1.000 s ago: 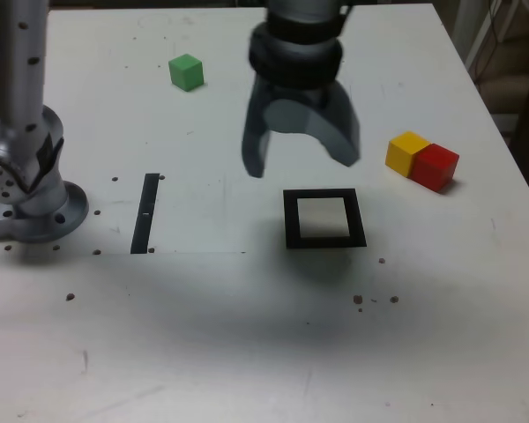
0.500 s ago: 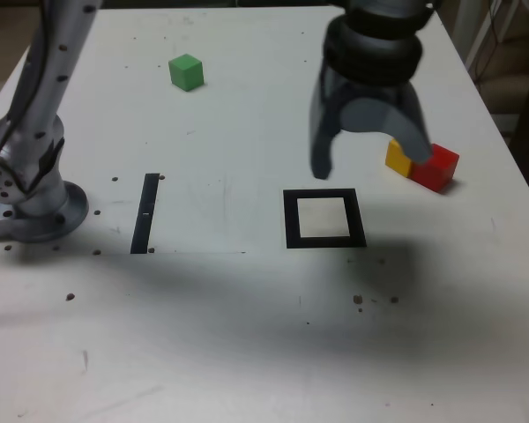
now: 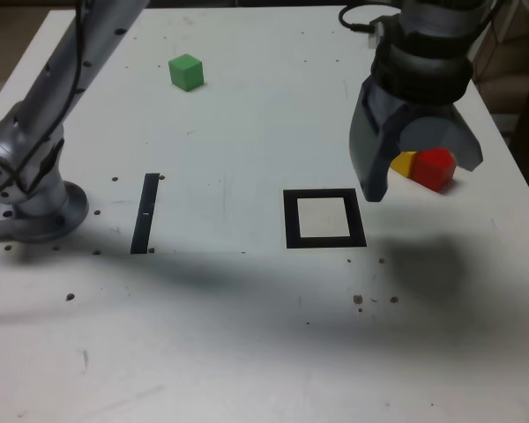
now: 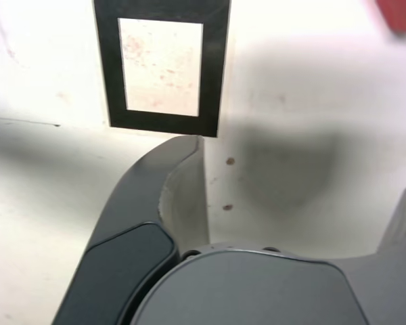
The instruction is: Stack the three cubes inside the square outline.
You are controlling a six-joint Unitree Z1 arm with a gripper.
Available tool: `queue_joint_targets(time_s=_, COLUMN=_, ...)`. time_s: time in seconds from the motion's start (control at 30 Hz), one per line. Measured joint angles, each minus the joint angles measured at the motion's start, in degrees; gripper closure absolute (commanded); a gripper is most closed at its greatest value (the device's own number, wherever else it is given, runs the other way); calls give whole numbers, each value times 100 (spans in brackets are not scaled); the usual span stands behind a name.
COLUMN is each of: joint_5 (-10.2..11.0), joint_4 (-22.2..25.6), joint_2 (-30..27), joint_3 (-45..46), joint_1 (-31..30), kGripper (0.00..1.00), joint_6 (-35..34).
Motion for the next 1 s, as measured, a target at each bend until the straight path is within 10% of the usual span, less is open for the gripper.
queue_joint_targets(time_s=1.0, joint_5=-396, joint_4=-6, joint_2=1251, joint_3=-1605, joint_1=860, kGripper=1, joint_6=-903)
